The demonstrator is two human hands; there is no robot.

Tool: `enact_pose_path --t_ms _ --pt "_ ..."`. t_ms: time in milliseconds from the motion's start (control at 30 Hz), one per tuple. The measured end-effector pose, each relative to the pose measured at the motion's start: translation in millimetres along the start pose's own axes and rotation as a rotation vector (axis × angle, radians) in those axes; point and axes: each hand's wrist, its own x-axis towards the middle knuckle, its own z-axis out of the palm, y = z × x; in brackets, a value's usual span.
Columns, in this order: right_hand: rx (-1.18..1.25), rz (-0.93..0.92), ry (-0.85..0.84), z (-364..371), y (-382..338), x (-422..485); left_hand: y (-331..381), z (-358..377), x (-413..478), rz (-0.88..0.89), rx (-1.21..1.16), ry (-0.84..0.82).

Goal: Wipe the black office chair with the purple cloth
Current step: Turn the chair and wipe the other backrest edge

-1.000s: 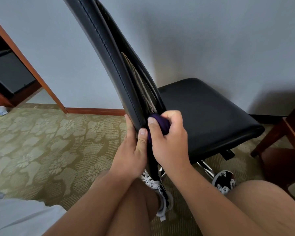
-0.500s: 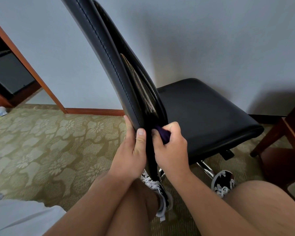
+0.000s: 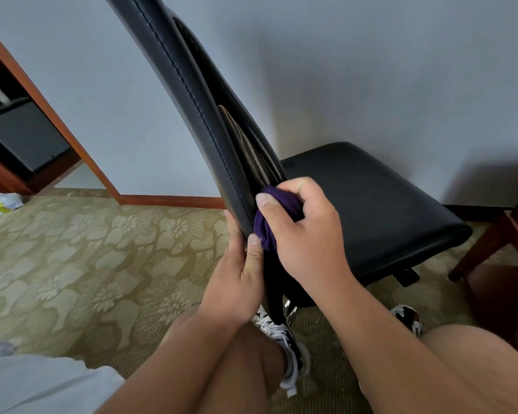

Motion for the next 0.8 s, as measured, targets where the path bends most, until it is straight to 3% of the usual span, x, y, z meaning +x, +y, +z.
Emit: enact_pose_path --t_ms 467,800 --pt "-0.153 0.033 0.095 2.5 60.2 -25.9 -7.0 1.4 1.6 -0.011 0.013 0.036" --pt "0.208 0.01 0.158 -9.6 31.7 -27.6 10.3 -6.1 1.6 0.061 -0.026 0.17"
